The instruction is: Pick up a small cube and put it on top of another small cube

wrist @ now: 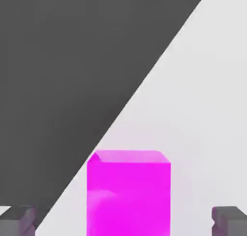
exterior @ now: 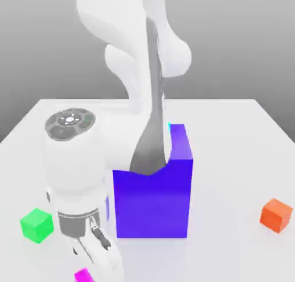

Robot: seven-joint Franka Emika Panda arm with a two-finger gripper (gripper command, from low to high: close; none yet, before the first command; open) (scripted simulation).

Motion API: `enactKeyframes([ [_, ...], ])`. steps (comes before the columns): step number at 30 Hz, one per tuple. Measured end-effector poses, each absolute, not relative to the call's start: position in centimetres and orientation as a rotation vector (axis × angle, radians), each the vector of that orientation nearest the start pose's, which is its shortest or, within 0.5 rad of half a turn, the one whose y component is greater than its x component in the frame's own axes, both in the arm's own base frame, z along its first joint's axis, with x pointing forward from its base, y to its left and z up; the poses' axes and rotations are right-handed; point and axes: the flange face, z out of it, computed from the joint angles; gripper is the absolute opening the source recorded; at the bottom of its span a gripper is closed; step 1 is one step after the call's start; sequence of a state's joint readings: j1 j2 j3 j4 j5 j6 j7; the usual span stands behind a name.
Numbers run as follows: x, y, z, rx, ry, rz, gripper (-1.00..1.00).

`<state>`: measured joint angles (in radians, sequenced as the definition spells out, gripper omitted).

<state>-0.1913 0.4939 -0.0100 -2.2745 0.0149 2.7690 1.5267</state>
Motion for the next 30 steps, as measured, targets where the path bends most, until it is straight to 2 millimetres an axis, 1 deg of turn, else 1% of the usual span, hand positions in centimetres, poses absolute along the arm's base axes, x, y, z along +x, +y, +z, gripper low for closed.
enactKeyframes([
  [1,51.6,-10.6,13.0,-2.024,2.402,0.0,-1.0],
  [6,51.6,-10.6,13.0,-2.023,2.401,-0.002,-1.0],
  [7,51.6,-10.6,12.6,-2.023,2.401,-0.001,-1.0],
  [8,51.6,-10.6,13.1,-2.023,2.402,-0.002,-1.0],
  [9,51.7,-10.6,14.1,-2.022,2.402,-0.001,-1.0],
  [12,51.6,-10.7,18.0,-2.022,2.403,-0.002,-1.0],
  [13,51.0,-11.7,19.1,-2.017,2.409,-0.003,-1.0],
  [15,48.3,-15.4,20.7,-1.994,2.433,-0.007,-1.0],
  [18,43.2,-21.0,22.6,-1.951,2.472,-0.007,-1.0],
  [20,39.2,-24.2,23.7,-1.91,2.499,-0.004,-1.0],
  [21,37.4,-25.6,23.8,-1.884,2.517,-0.003,-1.0],
  [22,36.8,-25.9,23.1,-1.882,2.516,-0.002,-1.0],
  [26,36.3,-26.0,18.7,-1.888,2.51,-0.001,-1.0],
  [27,36.3,-26.0,18.1,-1.889,2.51,-0.001,1.0],
  [30,36.3,-26.0,18.1,-1.889,2.51,-0.001,1.0],
])
